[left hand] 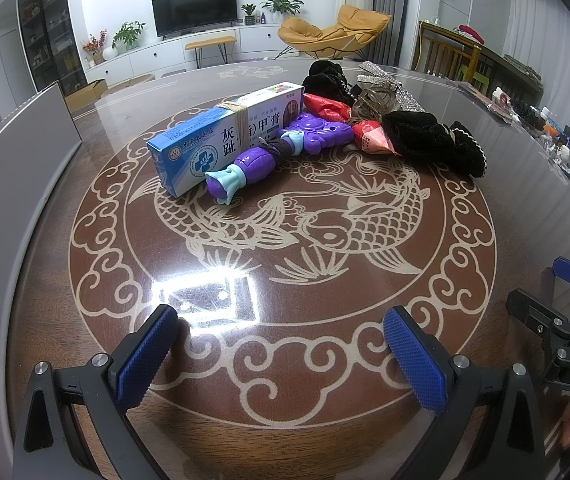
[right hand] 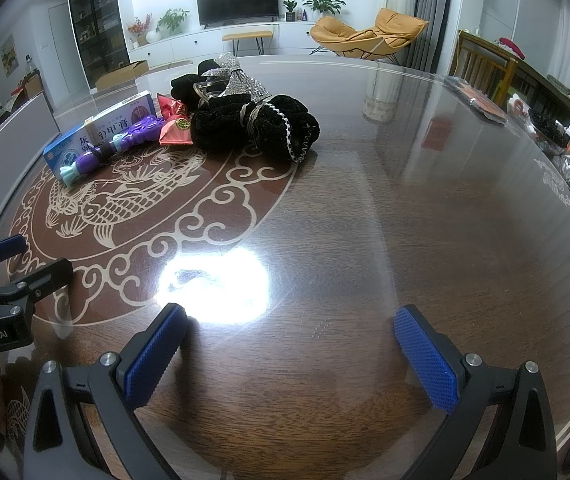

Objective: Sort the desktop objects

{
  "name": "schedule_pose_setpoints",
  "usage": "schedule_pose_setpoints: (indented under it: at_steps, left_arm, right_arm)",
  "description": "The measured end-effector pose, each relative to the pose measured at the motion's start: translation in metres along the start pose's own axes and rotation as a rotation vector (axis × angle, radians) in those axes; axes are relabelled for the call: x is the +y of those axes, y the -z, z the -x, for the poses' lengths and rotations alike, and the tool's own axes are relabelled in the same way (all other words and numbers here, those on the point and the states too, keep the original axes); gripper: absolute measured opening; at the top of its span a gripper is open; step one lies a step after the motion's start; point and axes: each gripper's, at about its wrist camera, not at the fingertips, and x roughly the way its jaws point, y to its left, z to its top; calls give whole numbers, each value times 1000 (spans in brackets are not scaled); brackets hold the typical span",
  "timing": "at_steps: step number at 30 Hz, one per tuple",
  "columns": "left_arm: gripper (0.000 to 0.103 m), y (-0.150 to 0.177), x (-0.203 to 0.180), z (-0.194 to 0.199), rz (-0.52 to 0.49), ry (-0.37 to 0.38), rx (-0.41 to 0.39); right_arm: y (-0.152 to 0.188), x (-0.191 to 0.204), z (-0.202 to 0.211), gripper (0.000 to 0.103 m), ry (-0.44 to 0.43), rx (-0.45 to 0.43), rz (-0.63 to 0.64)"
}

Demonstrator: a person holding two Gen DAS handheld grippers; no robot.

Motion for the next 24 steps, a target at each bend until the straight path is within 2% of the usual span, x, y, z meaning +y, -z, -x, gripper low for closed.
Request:
schedule_pose_setpoints:
  at_steps: [9, 10, 12, 13, 16, 18, 21, 24]
  left_arm:
    - [103, 0, 0, 1, 1, -2, 0]
    - [103, 0, 3, 1, 9, 6, -4]
    - [103, -2, 11, 3, 29, 67, -12]
    - [103, -8, 18, 5, 37, 72, -27]
    - [103, -36, 38, 15, 35, -12, -85]
    - [103, -62, 49, 14, 40, -19, -100]
    - [103, -95, 54, -1, -7, -25, -70]
    - [103, -121, 45, -29, -124, -73, -2]
  right_arm:
    - [0, 0, 0, 103, 0, 0, 0]
    - [-1, -1, -1, 103, 0, 0, 0]
    - [0, 0, 0, 103, 0, 0, 0]
    - [0, 0, 0, 103, 0, 0, 0]
    - [0, 0, 0, 103, 0, 0, 0]
    - [-1, -1, -1, 103, 0, 0, 0]
    - [0, 0, 0, 103, 0, 0, 0]
    - [0, 0, 0, 103, 0, 0, 0]
